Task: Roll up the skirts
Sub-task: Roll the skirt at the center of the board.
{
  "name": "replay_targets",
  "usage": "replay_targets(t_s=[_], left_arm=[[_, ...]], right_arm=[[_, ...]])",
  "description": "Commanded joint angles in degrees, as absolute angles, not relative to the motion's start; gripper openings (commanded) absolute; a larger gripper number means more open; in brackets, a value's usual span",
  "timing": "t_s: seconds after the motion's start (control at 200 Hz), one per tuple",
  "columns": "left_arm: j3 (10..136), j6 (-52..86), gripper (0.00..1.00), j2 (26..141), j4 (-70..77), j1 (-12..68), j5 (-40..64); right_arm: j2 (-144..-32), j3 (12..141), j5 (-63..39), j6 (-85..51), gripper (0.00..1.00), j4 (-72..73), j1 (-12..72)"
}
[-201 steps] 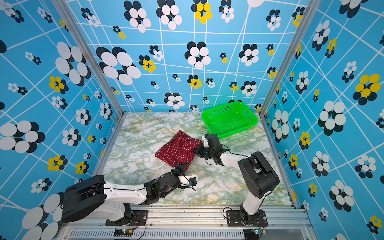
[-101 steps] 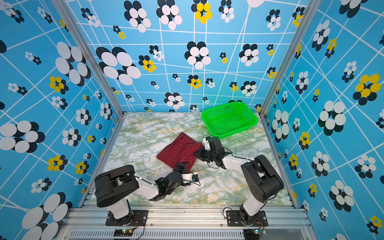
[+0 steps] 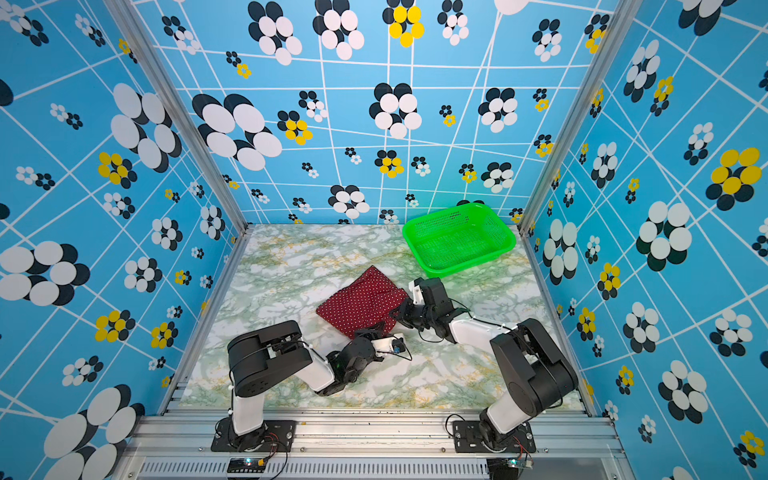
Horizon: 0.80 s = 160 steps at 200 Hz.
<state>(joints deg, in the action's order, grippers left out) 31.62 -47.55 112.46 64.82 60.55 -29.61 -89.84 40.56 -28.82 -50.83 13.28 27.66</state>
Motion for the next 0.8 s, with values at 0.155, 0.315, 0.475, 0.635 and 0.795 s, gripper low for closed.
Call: replay_targets(t_s=[0.155,0.315,0.475,0.635,0.795], left_arm=[[32.12,-49.93,0.00,115.27,67.19,61.37,-34.64],[30.38,-47.43,0.00,111.24,66.04,63.44,-31.88],[32.37,-29.09,0.00,100.95,46.37,62.95,-24.15],[36.24,-12.09,0.00,98.22,36.32,62.81,-18.27],[41.83,-0.11,0.00,98.52,27.07,57.16,-5.30]], right_arm=[[-87.27,39.99,-29.31,-46.97,0.00,7.29,25.54],[-86.79,39.84,-26.86,-47.57,0.44,8.95,24.47],[-81.34,39.88,-24.12,-46.95,0.66,8.95,22.44],[-75.28,38.35,-22.57,-45.32,0.73,7.67,20.09],[-75.67,35.99,-24.23,-44.31,0.74,7.72,19.84]])
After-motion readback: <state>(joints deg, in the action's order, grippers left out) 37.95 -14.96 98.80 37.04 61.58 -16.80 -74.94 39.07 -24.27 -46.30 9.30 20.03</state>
